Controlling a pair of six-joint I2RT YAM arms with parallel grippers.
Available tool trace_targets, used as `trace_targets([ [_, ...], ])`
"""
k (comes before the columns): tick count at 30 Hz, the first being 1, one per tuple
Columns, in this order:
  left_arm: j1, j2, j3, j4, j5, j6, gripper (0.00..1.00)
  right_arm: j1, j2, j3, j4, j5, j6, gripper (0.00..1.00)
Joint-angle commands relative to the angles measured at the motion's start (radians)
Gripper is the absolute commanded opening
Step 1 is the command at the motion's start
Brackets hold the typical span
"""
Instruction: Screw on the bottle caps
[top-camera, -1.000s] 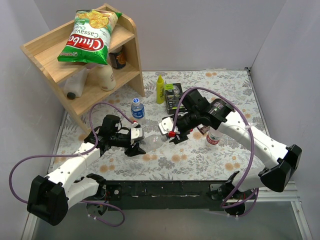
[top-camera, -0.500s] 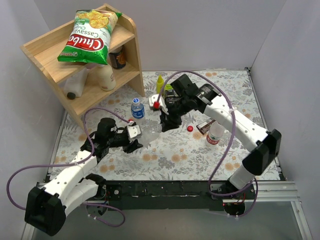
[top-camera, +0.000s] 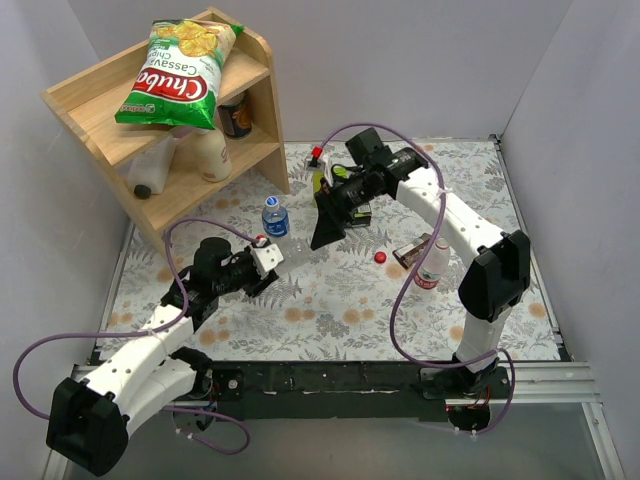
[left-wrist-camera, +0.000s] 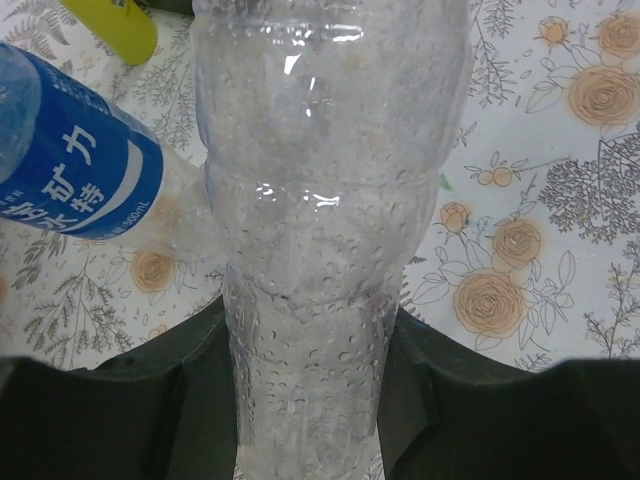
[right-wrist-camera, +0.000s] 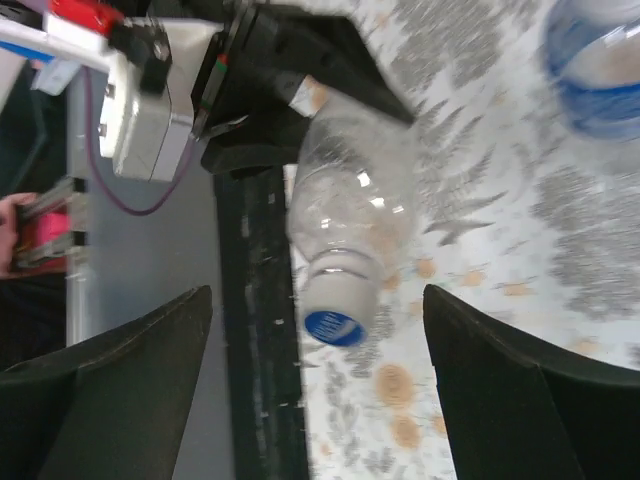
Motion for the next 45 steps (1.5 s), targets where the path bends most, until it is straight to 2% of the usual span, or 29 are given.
trace_targets([
  [1,0.000,0.001,0.047,-0.106,0.147,0.084,0.00,-0.112,-0.082,0.154,-0.062,0.040,-0.170,0.93],
  [2,0.004,0.009,0.056,-0.135,0.191,0.112,0.00,-0.116,-0.096,0.167,-0.079,0.060,-0.310,0.93],
  [4,0.007,0.053,0.096,-0.232,0.268,0.155,0.00,-0.099,-0.165,0.148,-0.130,0.082,-0.478,0.94],
  [5,0.007,0.070,0.112,-0.260,0.341,0.177,0.00,-0.085,-0.195,0.081,-0.134,0.103,-0.625,0.91],
  [8,0.007,0.137,0.164,-0.343,0.448,0.201,0.00,0.060,-0.349,-0.073,-0.066,0.236,-0.829,0.87],
  [9,0.007,0.153,0.171,-0.356,0.468,0.210,0.00,0.085,-0.416,-0.171,-0.044,0.260,-0.862,0.87],
  [12,0.007,0.163,0.187,-0.363,0.505,0.212,0.00,0.174,-0.499,-0.287,0.005,0.344,-0.973,0.83],
  [16,0.007,0.176,0.205,-0.400,0.528,0.230,0.00,0.225,-0.524,-0.359,0.026,0.382,-0.993,0.79],
  [25,0.007,0.180,0.213,-0.392,0.540,0.224,0.00,0.242,-0.489,-0.347,0.002,0.390,-1.005,0.64],
  [27,0.007,0.182,0.211,-0.378,0.542,0.209,0.00,0.242,-0.483,-0.346,0.000,0.392,-1.004,0.56],
  [29,0.007,0.183,0.210,-0.369,0.540,0.195,0.00,0.242,-0.475,-0.338,-0.001,0.396,-0.982,0.44],
  [33,0.007,0.180,0.201,-0.323,0.514,0.157,0.00,0.242,-0.447,-0.312,-0.009,0.377,-0.921,0.33],
  [35,0.007,0.168,0.179,-0.260,0.465,0.087,0.00,0.242,-0.427,-0.292,0.005,0.357,-0.837,0.22],
  [36,0.007,0.156,0.170,-0.176,0.401,0.041,0.00,0.239,-0.389,-0.272,0.004,0.346,-0.730,0.19],
  [39,0.006,0.085,0.109,-0.006,0.246,-0.033,0.00,0.203,-0.278,-0.166,-0.048,0.237,-0.556,0.15],
  [40,0.006,0.069,0.095,0.036,0.209,-0.058,0.00,0.187,-0.248,-0.124,-0.061,0.194,-0.425,0.14],
  [43,0.001,0.044,0.078,0.123,0.087,-0.059,0.00,0.112,-0.193,-0.141,0.032,0.021,-0.207,0.06],
  [44,0.000,0.048,0.078,0.131,0.057,-0.059,0.00,0.070,-0.179,-0.148,0.089,-0.022,-0.065,0.03],
  [45,-0.002,0.053,0.081,0.145,0.031,-0.059,0.00,0.049,-0.142,-0.152,0.126,-0.121,0.006,0.01],
])
